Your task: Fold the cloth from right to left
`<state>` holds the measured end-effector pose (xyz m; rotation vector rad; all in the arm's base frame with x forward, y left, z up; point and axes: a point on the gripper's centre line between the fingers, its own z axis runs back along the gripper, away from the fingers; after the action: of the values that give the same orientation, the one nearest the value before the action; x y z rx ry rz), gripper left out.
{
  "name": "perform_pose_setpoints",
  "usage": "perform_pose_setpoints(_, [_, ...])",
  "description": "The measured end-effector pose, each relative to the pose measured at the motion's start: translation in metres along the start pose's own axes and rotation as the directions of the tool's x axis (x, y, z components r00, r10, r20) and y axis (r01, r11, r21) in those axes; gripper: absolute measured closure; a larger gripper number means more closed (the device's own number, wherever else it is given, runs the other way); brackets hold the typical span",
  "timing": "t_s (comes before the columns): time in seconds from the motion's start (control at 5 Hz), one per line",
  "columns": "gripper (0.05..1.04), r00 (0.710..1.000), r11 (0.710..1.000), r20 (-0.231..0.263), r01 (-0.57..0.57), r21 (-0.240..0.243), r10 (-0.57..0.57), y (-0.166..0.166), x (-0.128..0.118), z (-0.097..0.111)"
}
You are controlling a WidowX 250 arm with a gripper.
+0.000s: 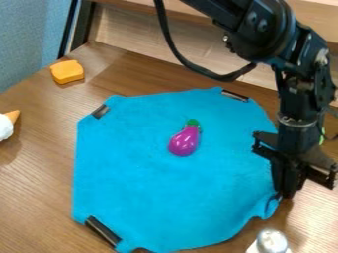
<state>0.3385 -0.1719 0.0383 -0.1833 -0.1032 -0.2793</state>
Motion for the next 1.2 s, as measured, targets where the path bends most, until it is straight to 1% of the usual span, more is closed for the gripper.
perform_pose_setpoints(0.2, [1.023,0.999,0.998,0.032,0.024,-0.060,-0.022,0.012,0.007,0.028])
perform_pose_setpoints(0.4, [1.025,0.998,0.997,0.067,0.010,-0.077,-0.005,0.037,0.008,0.057])
perform_pose_setpoints(0.6, [1.025,0.996,0.996,0.085,-0.036,-0.080,0.043,0.075,0.004,0.081])
perform_pose_setpoints(0.8, [1.025,0.991,0.991,0.076,-0.108,-0.084,0.114,0.113,-0.007,0.093])
perform_pose_setpoints(1.2, [1.025,0.975,0.974,0.059,-0.208,-0.089,0.214,0.168,-0.029,0.105])
